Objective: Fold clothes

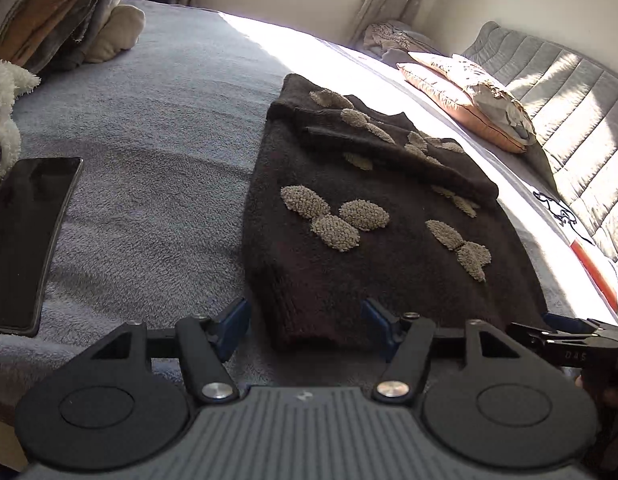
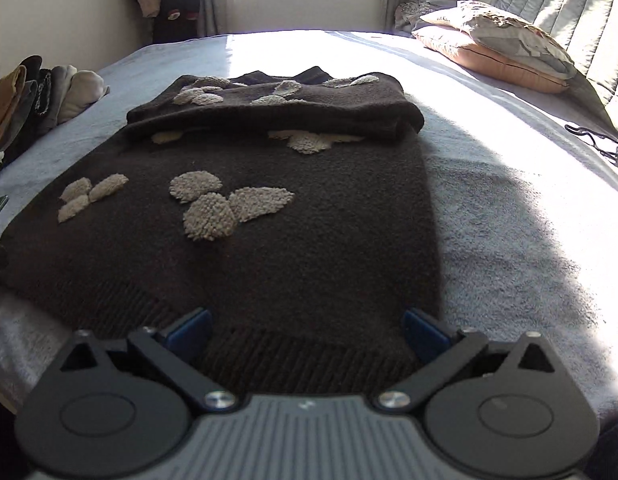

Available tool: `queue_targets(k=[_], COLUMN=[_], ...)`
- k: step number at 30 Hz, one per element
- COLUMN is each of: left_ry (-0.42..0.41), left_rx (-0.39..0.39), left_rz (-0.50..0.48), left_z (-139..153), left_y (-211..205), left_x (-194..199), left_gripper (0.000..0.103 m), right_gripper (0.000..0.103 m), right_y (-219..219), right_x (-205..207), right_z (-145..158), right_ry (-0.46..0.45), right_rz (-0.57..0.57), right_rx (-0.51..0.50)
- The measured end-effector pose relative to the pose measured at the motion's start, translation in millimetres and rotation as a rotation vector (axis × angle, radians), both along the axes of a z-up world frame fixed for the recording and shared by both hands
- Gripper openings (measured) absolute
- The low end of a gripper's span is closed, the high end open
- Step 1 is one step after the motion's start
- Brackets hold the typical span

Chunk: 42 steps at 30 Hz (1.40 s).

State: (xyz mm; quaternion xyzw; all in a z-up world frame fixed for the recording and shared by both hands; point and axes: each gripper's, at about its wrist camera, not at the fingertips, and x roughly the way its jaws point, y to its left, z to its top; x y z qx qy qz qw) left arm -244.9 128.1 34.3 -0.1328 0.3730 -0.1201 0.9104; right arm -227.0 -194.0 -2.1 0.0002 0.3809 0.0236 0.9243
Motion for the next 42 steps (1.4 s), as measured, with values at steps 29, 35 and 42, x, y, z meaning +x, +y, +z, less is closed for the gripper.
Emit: queue_targets(k=[29,35,42], left_ry=[0.14,0.109,0.001], left_rx=[-0.319,-0.357,-0.417], left_rz=[0.049,0.073,0.072], left_z=[-20.8,-7.5,34.5], left_y=[18.4,19.8,13.8], left_x=[34.4,33.3,53.1], left_gripper=[0.016,0.013,0.012], right_gripper=[0.021,0.009,0.008], right_y=[-87.4,-102.2,-101.5], right_x=[-34.6,-38.9,-20.0], right_z=[1.0,9.4,47.6], right_ry=[-0.004,-0.081,-0.225], right_rz=[-0.2,-0.233,-0.192], right_rx=[0.539,0.652,0.666])
